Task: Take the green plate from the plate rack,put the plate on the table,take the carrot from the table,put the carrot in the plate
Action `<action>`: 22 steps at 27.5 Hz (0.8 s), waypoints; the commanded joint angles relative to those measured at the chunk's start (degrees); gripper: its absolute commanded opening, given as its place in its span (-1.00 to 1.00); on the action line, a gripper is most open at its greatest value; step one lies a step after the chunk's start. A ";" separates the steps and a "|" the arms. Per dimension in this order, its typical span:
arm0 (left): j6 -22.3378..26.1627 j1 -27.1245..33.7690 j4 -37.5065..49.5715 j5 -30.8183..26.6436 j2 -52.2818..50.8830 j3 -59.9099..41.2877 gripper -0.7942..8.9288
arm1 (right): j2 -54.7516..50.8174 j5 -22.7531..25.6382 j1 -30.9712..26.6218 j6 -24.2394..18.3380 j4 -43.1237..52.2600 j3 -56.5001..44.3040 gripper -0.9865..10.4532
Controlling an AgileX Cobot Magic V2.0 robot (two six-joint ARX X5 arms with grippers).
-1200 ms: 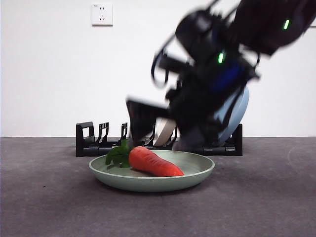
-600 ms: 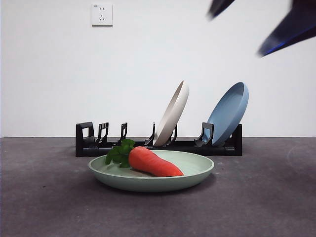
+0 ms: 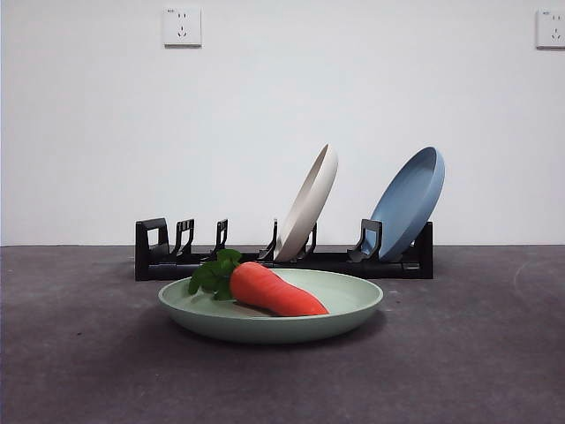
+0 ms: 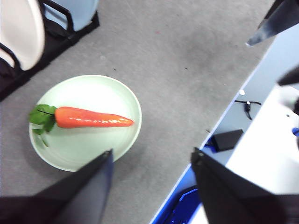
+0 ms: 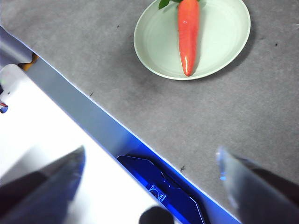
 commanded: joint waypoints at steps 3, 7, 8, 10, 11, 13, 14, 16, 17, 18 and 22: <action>-0.39 -0.17 -0.94 0.26 -0.02 -0.37 -0.85 | -0.04 -0.09 0.09 0.13 0.22 -0.15 -0.86; -0.37 -0.17 -1.38 0.22 -0.02 -0.37 -0.85 | -0.07 0.13 0.09 0.17 0.24 -0.15 -0.83; -0.35 -0.17 -1.36 0.11 -0.02 -0.37 -0.85 | -0.07 0.28 0.09 0.20 0.24 -0.15 -0.83; -0.35 -0.17 -1.36 -0.09 -0.02 -0.37 -0.84 | -0.07 0.24 0.09 0.39 0.11 -0.15 -0.83; -0.35 -0.17 -1.38 -0.11 -0.02 -0.37 -0.84 | -0.07 0.26 0.09 0.39 0.07 -0.15 -0.83; -0.33 -0.17 -1.36 -0.11 -0.02 -0.37 -0.84 | -0.07 0.28 0.09 0.37 0.02 -0.15 -0.83; -0.33 -0.17 -1.38 -0.11 -0.02 -0.37 -0.84 | -0.07 0.31 0.09 0.37 0.00 -0.15 -0.83; -0.33 -0.17 -1.36 -0.11 -0.02 -0.37 -0.84 | -0.07 0.31 0.09 0.37 0.00 -0.15 -0.83; -0.33 -0.17 -1.36 -0.09 -0.02 -0.37 -0.84 | -0.07 0.31 0.09 0.37 0.00 -0.15 -0.83; -0.33 -0.17 -1.33 -0.09 -0.02 -0.37 -0.84 | -0.07 0.31 0.09 0.37 0.00 -0.15 -0.83; -0.33 -0.17 -1.33 -0.11 -0.02 -0.37 -0.84 | -0.07 0.31 0.09 0.37 0.00 -0.15 -0.83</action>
